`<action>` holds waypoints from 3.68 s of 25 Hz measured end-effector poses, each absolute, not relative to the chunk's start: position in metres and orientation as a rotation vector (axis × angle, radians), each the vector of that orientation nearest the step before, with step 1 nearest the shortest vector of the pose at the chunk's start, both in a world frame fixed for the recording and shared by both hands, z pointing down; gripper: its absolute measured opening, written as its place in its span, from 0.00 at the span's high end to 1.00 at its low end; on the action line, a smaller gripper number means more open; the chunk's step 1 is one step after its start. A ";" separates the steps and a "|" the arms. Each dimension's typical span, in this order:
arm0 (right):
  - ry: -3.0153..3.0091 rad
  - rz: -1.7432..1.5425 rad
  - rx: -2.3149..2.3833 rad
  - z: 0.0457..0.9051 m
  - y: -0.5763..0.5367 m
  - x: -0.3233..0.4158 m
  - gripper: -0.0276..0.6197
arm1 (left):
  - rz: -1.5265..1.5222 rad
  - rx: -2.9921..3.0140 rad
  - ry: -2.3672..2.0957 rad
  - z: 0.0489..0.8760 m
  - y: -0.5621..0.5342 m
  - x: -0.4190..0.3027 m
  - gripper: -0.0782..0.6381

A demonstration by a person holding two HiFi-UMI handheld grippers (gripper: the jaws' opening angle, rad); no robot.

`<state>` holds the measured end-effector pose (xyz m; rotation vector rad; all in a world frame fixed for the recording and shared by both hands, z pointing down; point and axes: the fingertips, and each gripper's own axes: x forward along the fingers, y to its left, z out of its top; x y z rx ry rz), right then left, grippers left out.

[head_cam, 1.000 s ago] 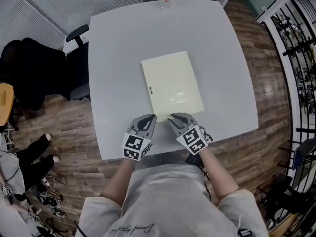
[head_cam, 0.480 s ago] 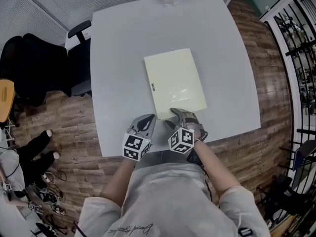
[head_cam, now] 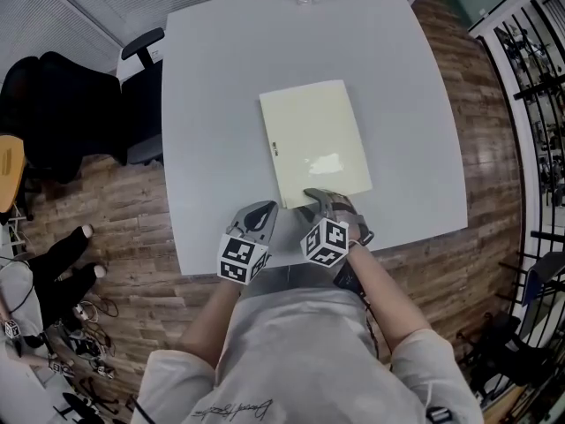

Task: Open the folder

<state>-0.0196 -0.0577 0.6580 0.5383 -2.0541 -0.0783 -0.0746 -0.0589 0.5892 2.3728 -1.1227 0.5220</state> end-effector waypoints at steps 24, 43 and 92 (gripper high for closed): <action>-2.188 -0.013 0.670 0.630 -0.056 -0.029 0.91 | 0.642 2.346 -1.070 0.640 -0.077 -0.039 0.88; -2.276 0.115 0.855 0.596 -0.073 -0.029 0.92 | 0.683 2.323 -1.119 0.645 -0.085 -0.047 0.88; -1.840 0.799 2.176 0.581 -0.096 0.328 0.92 | 0.759 2.338 -1.166 0.651 -0.095 -0.084 0.88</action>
